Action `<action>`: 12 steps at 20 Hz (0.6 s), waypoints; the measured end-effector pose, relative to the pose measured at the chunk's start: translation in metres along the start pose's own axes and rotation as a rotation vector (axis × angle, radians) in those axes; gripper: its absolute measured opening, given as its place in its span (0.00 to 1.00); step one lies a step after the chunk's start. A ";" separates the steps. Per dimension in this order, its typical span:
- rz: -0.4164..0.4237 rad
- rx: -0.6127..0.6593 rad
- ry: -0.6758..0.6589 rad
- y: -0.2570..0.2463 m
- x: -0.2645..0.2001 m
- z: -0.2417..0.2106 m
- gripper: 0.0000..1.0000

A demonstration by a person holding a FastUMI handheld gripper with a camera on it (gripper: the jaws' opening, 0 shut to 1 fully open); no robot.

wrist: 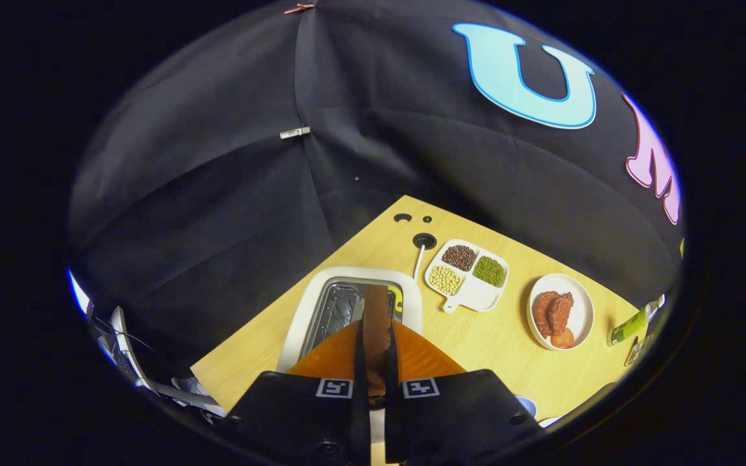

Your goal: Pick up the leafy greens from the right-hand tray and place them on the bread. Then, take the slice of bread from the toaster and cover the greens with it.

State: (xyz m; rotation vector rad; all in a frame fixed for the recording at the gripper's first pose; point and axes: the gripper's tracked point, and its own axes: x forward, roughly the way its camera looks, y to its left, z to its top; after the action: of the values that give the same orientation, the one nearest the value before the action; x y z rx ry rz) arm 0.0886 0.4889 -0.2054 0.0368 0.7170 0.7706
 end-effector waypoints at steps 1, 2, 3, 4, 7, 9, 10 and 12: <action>0.004 0.001 -0.018 0.000 -0.005 0.005 0.13; 0.006 -0.002 -0.034 -0.002 -0.012 0.011 0.13; 0.010 -0.007 -0.050 -0.003 -0.020 0.017 0.13; 0.014 -0.010 -0.067 -0.004 -0.028 0.023 0.13; 0.033 -0.002 -0.107 -0.006 -0.048 0.037 0.13; 0.037 -0.001 -0.126 -0.013 -0.060 0.042 0.13; 0.041 0.006 -0.130 -0.015 -0.066 0.042 0.13; 0.051 0.016 -0.139 -0.022 -0.081 0.041 0.13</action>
State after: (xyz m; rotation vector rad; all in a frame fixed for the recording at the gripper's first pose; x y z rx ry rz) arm 0.0872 0.4294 -0.1337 0.1229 0.5919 0.8032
